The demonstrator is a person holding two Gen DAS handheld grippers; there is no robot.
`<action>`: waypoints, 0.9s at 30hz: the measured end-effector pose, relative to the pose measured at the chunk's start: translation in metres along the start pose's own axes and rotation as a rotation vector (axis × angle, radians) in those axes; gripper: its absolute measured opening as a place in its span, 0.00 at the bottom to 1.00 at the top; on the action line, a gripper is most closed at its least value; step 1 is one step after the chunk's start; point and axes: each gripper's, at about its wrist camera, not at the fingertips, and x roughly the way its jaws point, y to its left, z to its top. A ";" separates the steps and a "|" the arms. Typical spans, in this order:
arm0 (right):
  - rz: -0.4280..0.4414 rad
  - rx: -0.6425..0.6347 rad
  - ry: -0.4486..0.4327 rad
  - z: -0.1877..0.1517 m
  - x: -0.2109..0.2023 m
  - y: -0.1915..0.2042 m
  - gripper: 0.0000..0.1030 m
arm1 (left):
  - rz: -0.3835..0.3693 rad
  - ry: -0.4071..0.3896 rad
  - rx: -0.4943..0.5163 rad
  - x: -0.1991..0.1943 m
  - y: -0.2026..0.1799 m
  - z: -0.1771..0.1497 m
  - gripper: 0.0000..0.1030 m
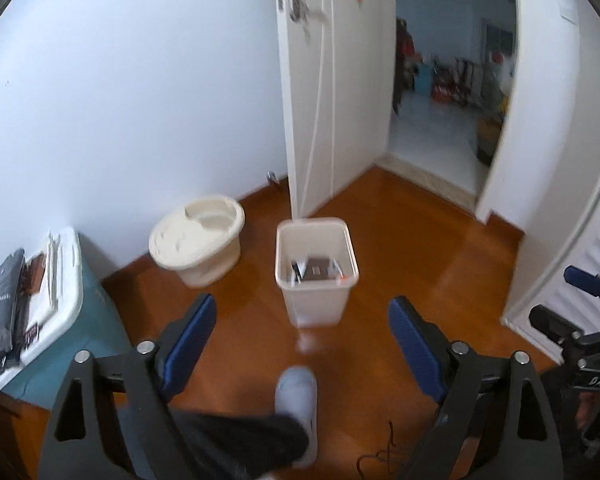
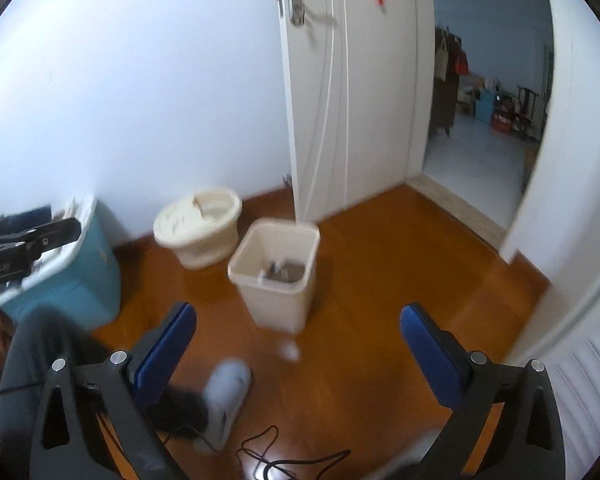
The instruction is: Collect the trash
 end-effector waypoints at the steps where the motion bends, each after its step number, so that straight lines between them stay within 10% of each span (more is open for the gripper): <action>1: 0.005 0.017 0.018 -0.006 -0.008 0.001 1.00 | -0.009 0.003 -0.004 -0.007 0.000 -0.007 0.86; 12: 0.007 -0.050 0.053 -0.044 -0.064 0.050 1.00 | 0.002 -0.114 0.003 -0.081 0.005 -0.046 0.86; 27: -0.050 -0.070 0.041 -0.034 -0.059 0.077 1.00 | -0.012 -0.114 0.018 -0.072 0.004 -0.045 0.86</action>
